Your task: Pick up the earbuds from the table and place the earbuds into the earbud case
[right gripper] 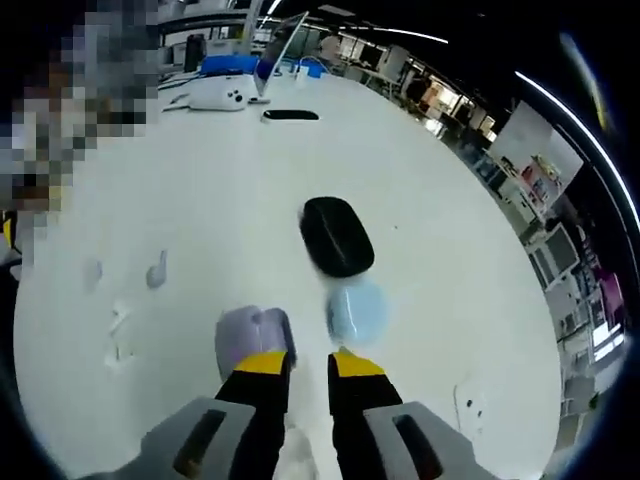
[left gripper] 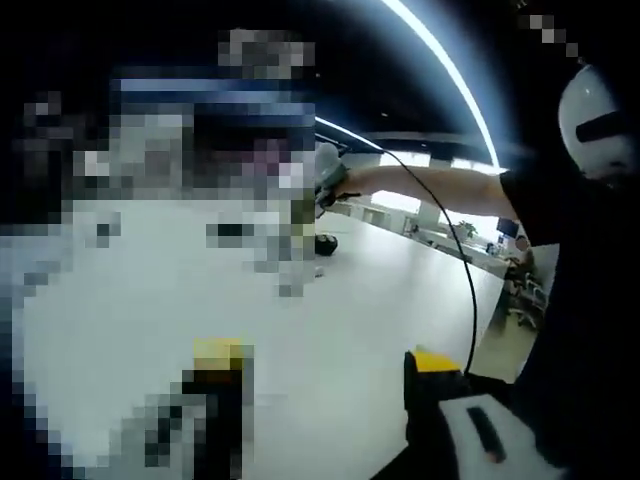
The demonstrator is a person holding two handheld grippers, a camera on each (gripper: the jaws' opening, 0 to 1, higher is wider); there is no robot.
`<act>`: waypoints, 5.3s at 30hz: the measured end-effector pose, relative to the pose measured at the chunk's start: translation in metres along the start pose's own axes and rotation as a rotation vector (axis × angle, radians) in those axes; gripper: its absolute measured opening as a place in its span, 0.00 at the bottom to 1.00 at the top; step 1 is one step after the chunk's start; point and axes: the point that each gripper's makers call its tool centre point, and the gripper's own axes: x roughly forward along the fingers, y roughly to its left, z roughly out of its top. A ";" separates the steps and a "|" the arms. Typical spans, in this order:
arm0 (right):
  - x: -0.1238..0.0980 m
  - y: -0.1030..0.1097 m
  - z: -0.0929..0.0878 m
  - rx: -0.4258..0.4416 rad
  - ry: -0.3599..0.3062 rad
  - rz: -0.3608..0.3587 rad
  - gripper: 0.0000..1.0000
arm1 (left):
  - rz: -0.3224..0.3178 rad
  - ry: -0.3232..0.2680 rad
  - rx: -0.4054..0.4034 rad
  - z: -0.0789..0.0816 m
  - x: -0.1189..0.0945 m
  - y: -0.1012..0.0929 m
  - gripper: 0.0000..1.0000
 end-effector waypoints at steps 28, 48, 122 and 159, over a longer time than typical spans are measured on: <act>0.019 0.004 -0.007 -0.056 0.065 0.052 0.02 | -0.023 0.015 -0.030 -0.005 0.002 -0.001 0.64; -0.030 0.015 0.015 -0.136 0.014 -0.039 0.02 | -0.051 -0.006 0.008 0.007 -0.005 -0.019 0.64; -0.090 0.246 0.009 -0.650 -0.268 -0.391 0.02 | -0.394 0.048 0.184 0.017 0.131 -0.070 0.30; -0.085 0.261 0.006 -0.603 -0.312 -0.381 0.03 | -0.382 0.130 0.246 -0.008 0.129 -0.068 0.19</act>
